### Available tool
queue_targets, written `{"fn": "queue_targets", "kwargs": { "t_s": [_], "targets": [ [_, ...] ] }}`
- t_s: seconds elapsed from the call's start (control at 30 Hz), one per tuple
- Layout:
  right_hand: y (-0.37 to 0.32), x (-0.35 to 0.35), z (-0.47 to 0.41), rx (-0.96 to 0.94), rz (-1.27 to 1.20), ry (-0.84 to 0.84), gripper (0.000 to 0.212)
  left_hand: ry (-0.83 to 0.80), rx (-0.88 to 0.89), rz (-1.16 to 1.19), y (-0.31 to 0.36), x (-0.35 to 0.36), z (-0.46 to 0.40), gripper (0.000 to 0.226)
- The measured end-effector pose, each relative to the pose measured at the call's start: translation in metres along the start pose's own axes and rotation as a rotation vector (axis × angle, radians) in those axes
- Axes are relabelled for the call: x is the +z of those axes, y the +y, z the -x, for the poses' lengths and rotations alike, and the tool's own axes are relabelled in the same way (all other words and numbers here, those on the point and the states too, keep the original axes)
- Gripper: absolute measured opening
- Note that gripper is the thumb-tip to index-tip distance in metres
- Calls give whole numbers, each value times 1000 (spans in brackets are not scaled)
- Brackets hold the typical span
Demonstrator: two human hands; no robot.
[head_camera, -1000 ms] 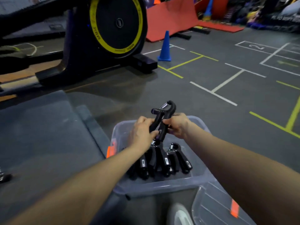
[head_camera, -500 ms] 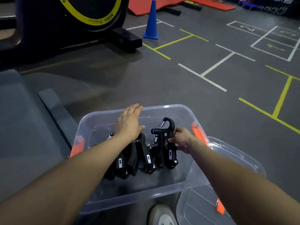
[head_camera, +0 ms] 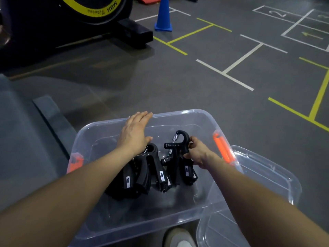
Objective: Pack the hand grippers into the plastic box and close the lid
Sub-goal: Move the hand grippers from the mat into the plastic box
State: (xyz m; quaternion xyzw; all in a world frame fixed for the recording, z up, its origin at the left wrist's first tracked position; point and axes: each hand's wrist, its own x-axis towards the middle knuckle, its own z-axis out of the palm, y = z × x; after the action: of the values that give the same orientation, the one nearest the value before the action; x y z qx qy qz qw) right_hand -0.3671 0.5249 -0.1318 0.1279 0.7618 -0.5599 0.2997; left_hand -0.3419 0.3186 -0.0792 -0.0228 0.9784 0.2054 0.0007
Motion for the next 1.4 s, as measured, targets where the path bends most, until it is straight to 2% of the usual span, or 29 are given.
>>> {"fn": "queue_targets", "kwargs": {
  "t_s": [0.23, 0.37, 0.5, 0.6, 0.73, 0.8, 0.87, 0.9, 0.93, 1.0, 1.03, 1.2, 1.23, 1.33, 1.4],
  "targets": [
    [5, 7, -11, 32, 108, -2, 49, 30, -5, 30, 2, 3, -1, 78],
    [10, 6, -15, -9, 156, 75, 48, 32, 0, 27, 2, 3, -2, 77],
    [14, 6, -16, 2, 60, 148, 49, 32, 6, 25, 2, 4, -2, 78],
    [13, 3, -16, -21, 89, 157, 51, 25, 2, 19, 2, 4, -2, 78],
    [11, 8, -16, 70, -14, 155, 60, 18, 6, 18, 1, 4, -3, 78],
    [13, 8, -20, 110, -62, 165, 50, 13, 9, 18, 1, 3, -3, 79],
    [11, 10, -14, 124, -80, 149, 14, 9, 9, 16, 1, 3, -2, 79],
    [9, 12, -9, 108, 3, 147, 13, 9, 8, 16, 2, 2, -2, 79],
    [11, 13, -8, 159, -45, 159, 22, 10, 8, 16, 2, 2, -2, 79],
    [11, 15, -3, 122, -186, 133, 25, 12, 9, 11, 2, 2, -2, 79],
    [9, 16, -3, 161, -282, 129, 28, 11, 9, 10, 2, 2, -2, 79],
    [2, 17, 2, 260, -438, 98, 34, 13, 13, 8, 2, 2, -1, 80],
    [4, 17, -1, 233, -395, 80, 34, 14, 12, 9, 3, 2, -1, 80],
    [10, 16, -11, 235, -483, 176, 28, 12, 7, 9, 3, 2, -1, 80],
    [12, 15, -11, 191, -407, 217, 29, 7, 6, 13, 4, 2, -1, 81]
  ]
}}
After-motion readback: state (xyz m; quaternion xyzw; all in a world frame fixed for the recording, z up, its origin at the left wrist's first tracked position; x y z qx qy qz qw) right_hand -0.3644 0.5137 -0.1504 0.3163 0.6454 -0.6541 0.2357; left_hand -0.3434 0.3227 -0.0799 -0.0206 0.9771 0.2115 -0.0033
